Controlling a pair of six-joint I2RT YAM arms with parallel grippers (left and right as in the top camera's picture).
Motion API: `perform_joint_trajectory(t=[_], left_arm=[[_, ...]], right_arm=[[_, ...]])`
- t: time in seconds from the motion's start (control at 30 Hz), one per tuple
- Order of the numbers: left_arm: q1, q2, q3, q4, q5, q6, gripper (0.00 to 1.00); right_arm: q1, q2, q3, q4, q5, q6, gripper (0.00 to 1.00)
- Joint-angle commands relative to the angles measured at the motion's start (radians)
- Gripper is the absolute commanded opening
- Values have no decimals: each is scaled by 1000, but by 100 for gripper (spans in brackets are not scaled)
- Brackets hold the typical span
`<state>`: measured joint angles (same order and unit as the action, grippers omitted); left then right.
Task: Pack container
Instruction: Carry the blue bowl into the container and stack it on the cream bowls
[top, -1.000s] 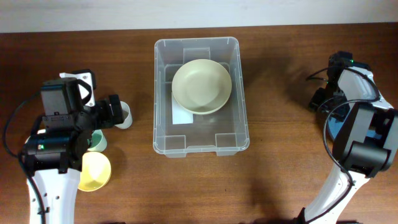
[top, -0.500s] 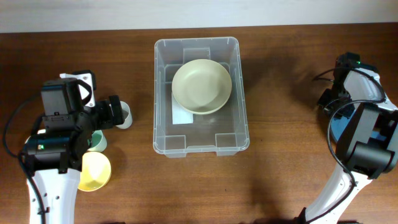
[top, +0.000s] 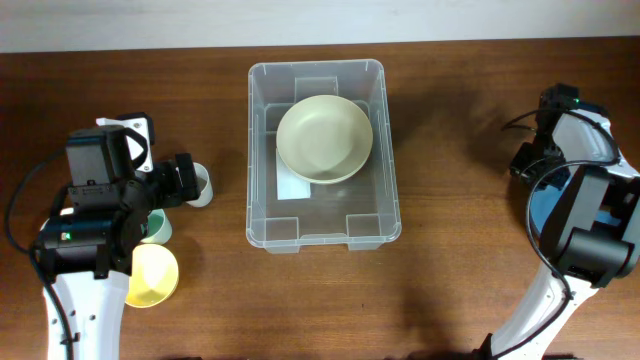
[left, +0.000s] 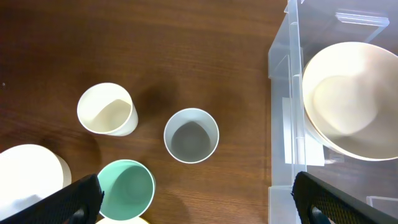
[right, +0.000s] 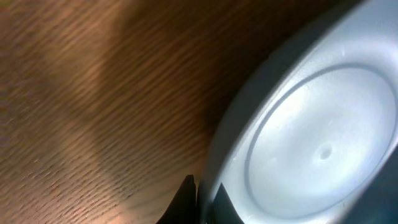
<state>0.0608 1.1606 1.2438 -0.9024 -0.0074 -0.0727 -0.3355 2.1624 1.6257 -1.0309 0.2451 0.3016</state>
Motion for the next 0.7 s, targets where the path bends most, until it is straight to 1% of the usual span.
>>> perform_joint_trajectory(t=[0.0,0.2,0.33,0.53,0.67], left_arm=[[1,3,18,-3,11,-10,99],[0,3,18,-3,11,-10,99],[0,3,18,-4,11,-10,99],[0,3,18,-4,11,-10,99],[0,3,18,-4,11,-10,99]], right_arm=[[51,-66,39,3,-17,-94,4],[188,-201,140,5,-72,-296,4],[314,-280,210,3,-126,-451,4],[553,-359,259,3,-174,-717,4],[736,-367,259,4,-174,-892,4]])
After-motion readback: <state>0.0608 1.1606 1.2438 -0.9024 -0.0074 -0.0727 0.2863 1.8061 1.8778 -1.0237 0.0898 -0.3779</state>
